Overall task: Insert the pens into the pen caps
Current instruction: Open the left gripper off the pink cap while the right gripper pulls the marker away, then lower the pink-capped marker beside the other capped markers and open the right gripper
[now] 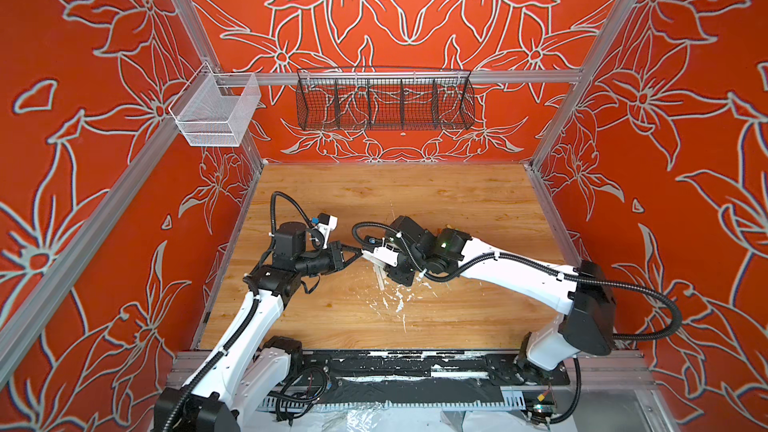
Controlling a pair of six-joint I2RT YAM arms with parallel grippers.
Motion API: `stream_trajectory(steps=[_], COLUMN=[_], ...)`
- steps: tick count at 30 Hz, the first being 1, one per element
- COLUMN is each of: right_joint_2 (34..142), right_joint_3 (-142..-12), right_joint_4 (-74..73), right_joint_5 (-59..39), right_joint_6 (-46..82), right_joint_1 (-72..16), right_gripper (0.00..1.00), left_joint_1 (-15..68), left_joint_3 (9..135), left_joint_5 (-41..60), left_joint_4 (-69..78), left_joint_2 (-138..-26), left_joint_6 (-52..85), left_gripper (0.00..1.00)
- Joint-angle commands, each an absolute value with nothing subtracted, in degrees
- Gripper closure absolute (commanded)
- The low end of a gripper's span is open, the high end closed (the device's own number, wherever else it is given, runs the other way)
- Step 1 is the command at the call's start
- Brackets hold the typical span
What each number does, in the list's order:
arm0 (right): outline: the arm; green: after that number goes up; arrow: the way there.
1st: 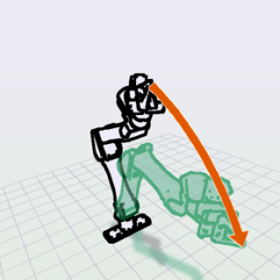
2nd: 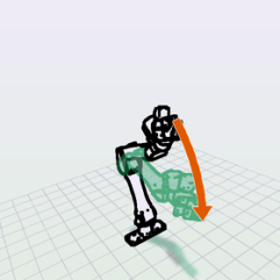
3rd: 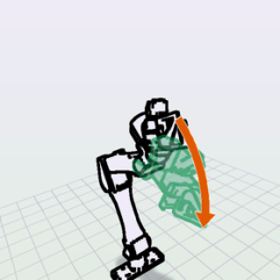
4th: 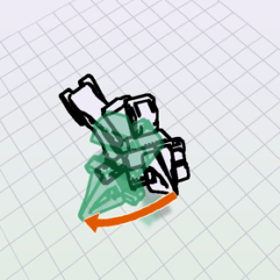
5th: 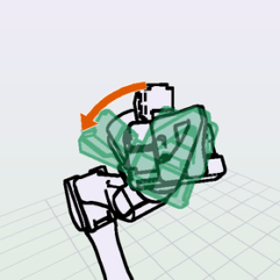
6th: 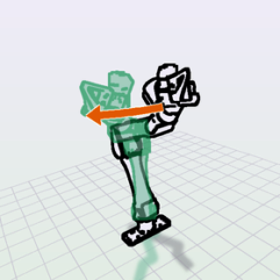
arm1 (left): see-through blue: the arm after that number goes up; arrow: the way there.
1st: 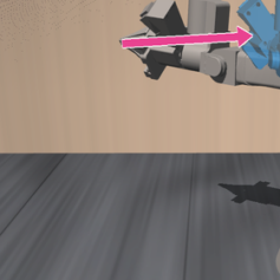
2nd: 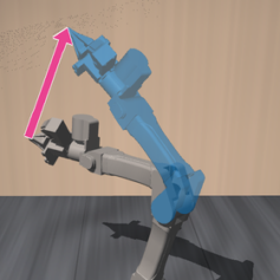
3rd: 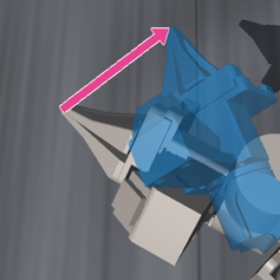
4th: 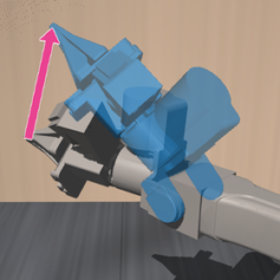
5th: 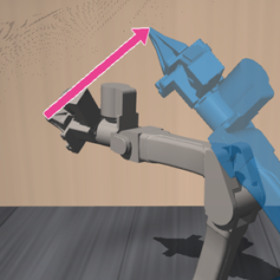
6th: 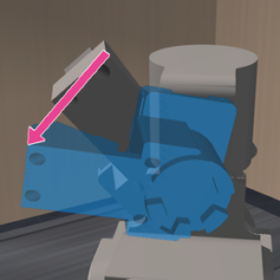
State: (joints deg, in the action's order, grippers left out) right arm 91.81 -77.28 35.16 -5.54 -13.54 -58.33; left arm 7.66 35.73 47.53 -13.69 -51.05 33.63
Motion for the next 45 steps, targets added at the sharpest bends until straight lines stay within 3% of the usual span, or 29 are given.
stream_trajectory(steps=[1,6,13,17,27,45], right_joint_2=[92.14,90.69,89.71,91.30,105.14,110.08], right_joint_3=[-80.63,-74.67,-69.17,-69.50,-78.83,-77.23], right_joint_4=[24.31,24.75,26.78,30.17,47.52,50.74], right_joint_5=[-11.42,-10.15,-8.05,-7.55,1.20,9.93], right_joint_6=[-15.72,-12.64,-8.34,-6.97,2.41,6.10], right_joint_1=[-59.85,-59.71,-56.56,-53.03,-41.22,-29.44], right_gripper=[1.00,1.00,1.00,1.00,1.00,0.97], left_joint_1=[9.81,7.34,1.67,-0.25,-0.67,-0.69], left_joint_3=[34.47,34.12,33.63,33.70,33.45,32.75], left_joint_5=[51.06,50.98,47.11,44.04,42.10,42.89], left_joint_4=[-18.21,-17.61,-18.90,-20.41,-21.06,-19.55], left_joint_2=[-50.26,-48.60,-43.19,-40.50,-39.02,-39.72], left_joint_6=[32.83,33.67,33.60,33.01,33.11,33.70], left_gripper=[0.97,0.83,0.20,0.00,0.03,0.03])
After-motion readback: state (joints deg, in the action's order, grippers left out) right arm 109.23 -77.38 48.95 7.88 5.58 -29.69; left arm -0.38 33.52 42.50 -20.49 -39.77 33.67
